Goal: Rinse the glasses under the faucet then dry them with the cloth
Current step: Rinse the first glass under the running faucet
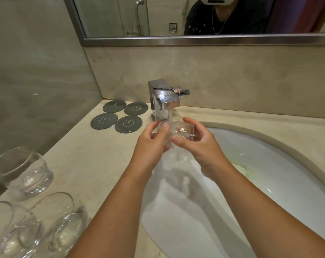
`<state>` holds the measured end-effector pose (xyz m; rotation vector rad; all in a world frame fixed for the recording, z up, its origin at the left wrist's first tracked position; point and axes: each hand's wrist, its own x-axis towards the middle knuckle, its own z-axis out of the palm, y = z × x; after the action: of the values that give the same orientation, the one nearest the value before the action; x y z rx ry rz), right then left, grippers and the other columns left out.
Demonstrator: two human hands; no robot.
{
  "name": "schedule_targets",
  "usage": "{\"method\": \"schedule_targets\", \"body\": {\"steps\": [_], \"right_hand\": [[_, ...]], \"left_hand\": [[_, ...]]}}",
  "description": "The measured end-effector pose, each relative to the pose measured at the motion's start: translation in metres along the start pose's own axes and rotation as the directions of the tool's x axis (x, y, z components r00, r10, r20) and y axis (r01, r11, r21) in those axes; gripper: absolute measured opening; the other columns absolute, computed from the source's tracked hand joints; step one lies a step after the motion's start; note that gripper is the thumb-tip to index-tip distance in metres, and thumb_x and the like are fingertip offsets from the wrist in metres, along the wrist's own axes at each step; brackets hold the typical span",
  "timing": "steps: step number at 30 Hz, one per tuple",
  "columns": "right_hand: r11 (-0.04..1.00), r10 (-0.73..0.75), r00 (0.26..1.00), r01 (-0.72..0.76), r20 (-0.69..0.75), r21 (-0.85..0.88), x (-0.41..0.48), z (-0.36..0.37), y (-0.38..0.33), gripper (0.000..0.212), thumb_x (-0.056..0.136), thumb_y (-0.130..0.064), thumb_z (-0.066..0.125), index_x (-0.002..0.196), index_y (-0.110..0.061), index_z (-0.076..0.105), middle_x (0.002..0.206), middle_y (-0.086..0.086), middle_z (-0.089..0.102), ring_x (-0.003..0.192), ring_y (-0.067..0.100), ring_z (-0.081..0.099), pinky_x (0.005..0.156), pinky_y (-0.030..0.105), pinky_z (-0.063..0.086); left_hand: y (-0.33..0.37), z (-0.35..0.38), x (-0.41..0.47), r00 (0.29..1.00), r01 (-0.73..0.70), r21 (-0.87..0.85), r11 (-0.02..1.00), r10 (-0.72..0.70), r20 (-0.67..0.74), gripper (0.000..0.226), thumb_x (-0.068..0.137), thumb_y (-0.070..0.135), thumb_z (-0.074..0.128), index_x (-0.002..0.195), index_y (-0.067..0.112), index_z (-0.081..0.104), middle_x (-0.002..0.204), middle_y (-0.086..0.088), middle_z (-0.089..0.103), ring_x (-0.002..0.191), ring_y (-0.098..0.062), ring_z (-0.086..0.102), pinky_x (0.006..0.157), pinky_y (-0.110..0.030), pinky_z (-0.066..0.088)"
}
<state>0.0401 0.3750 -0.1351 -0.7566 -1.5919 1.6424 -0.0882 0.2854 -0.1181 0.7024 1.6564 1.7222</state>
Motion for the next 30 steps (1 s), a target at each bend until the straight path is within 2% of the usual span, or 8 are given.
{"method": "schedule_targets", "body": {"steps": [3, 7, 9, 12, 18, 24, 27, 30], "right_hand": [[0.997, 0.024, 1.000, -0.024, -0.002, 0.070, 0.000, -0.001, -0.003, 0.081, 0.064, -0.038, 0.094, 0.138, -0.031, 0.064, 0.124, -0.005, 0.076, 0.103, 0.008, 0.075, 0.079, 0.022, 0.056], [0.988, 0.094, 0.995, -0.087, -0.043, 0.130, 0.005, -0.002, 0.002, 0.075, 0.063, -0.047, 0.099, 0.130, -0.035, 0.068, 0.129, -0.002, 0.074, 0.118, 0.017, 0.072, 0.096, 0.042, 0.061], [0.974, 0.135, 0.990, -0.123, -0.050, 0.191, 0.007, -0.002, 0.004, 0.077, 0.062, -0.050, 0.098, 0.130, -0.031, 0.067, 0.129, 0.004, 0.074, 0.116, 0.022, 0.074, 0.099, 0.046, 0.061], [0.954, 0.164, 0.986, -0.165, 0.025, 0.250, 0.005, -0.001, 0.002, 0.079, 0.072, -0.047, 0.095, 0.138, -0.018, 0.063, 0.128, 0.016, 0.075, 0.108, 0.028, 0.076, 0.094, 0.041, 0.062], [0.935, 0.139, 0.987, -0.158, 0.083, 0.318, 0.004, -0.001, 0.001, 0.075, 0.081, -0.019, 0.085, 0.149, -0.018, 0.054, 0.114, 0.011, 0.075, 0.098, 0.021, 0.074, 0.091, 0.037, 0.062], [0.925, 0.127, 0.989, -0.143, 0.070, 0.352, 0.006, 0.000, 0.003, 0.080, 0.075, -0.027, 0.086, 0.148, -0.012, 0.055, 0.119, 0.010, 0.077, 0.106, 0.021, 0.074, 0.092, 0.034, 0.060], [0.913, 0.155, 0.985, -0.174, 0.083, 0.368, 0.006, 0.000, 0.003, 0.081, 0.076, -0.028, 0.085, 0.149, -0.012, 0.053, 0.122, 0.012, 0.075, 0.102, 0.022, 0.074, 0.095, 0.035, 0.060], [0.906, 0.181, 0.980, -0.200, 0.087, 0.374, 0.006, 0.001, 0.003, 0.084, 0.076, -0.034, 0.088, 0.150, -0.015, 0.052, 0.121, 0.013, 0.072, 0.090, 0.023, 0.070, 0.093, 0.037, 0.059]], "left_hand": [[-0.001, 0.002, -0.001, 0.999, 0.019, 0.014, 1.000, -0.020, 0.039, 0.036, 0.108, 0.040, 0.062, 0.142, 0.030, 0.064, 0.115, 0.005, 0.080, 0.103, -0.010, 0.076, 0.086, -0.029, 0.060], [0.001, 0.001, 0.002, 0.996, 0.041, -0.024, 0.999, -0.039, 0.084, 0.037, 0.106, 0.021, 0.061, 0.141, 0.035, 0.063, 0.105, 0.011, 0.079, 0.093, -0.008, 0.073, 0.086, -0.029, 0.058], [0.001, 0.000, 0.003, 0.994, 0.038, -0.015, 0.999, -0.036, 0.099, 0.041, 0.104, 0.018, 0.063, 0.142, 0.036, 0.063, 0.101, 0.011, 0.080, 0.089, -0.009, 0.073, 0.084, -0.028, 0.057], [-0.001, -0.002, 0.004, 0.997, 0.029, -0.004, 1.000, -0.028, 0.074, 0.037, 0.106, 0.018, 0.060, 0.138, 0.034, 0.066, 0.096, 0.011, 0.081, 0.084, -0.008, 0.072, 0.080, -0.028, 0.056], [0.000, -0.007, 0.005, 1.000, 0.002, 0.001, 1.000, -0.002, 0.005, 0.023, 0.106, 0.031, 0.063, 0.128, 0.035, 0.071, 0.092, 0.006, 0.081, 0.082, -0.012, 0.074, 0.080, -0.031, 0.060], [0.005, -0.011, 0.002, 1.000, -0.023, 0.052, 0.998, 0.022, 0.017, 0.026, 0.108, 0.032, 0.062, 0.133, 0.032, 0.068, 0.102, 0.012, 0.079, 0.092, 0.001, 0.075, 0.086, -0.030, 0.062], [0.005, -0.010, 0.001, 1.000, -0.005, 0.047, 0.999, 0.004, 0.027, 0.040, 0.101, 0.027, 0.068, 0.141, 0.031, 0.063, 0.117, -0.001, 0.077, 0.102, -0.014, 0.075, 0.088, -0.036, 0.063], [0.005, -0.011, 0.002, 0.999, -0.016, 0.018, 1.000, 0.015, 0.035, 0.038, 0.101, 0.017, 0.066, 0.136, 0.032, 0.066, 0.112, -0.004, 0.075, 0.101, -0.016, 0.073, 0.080, -0.031, 0.059]]}}
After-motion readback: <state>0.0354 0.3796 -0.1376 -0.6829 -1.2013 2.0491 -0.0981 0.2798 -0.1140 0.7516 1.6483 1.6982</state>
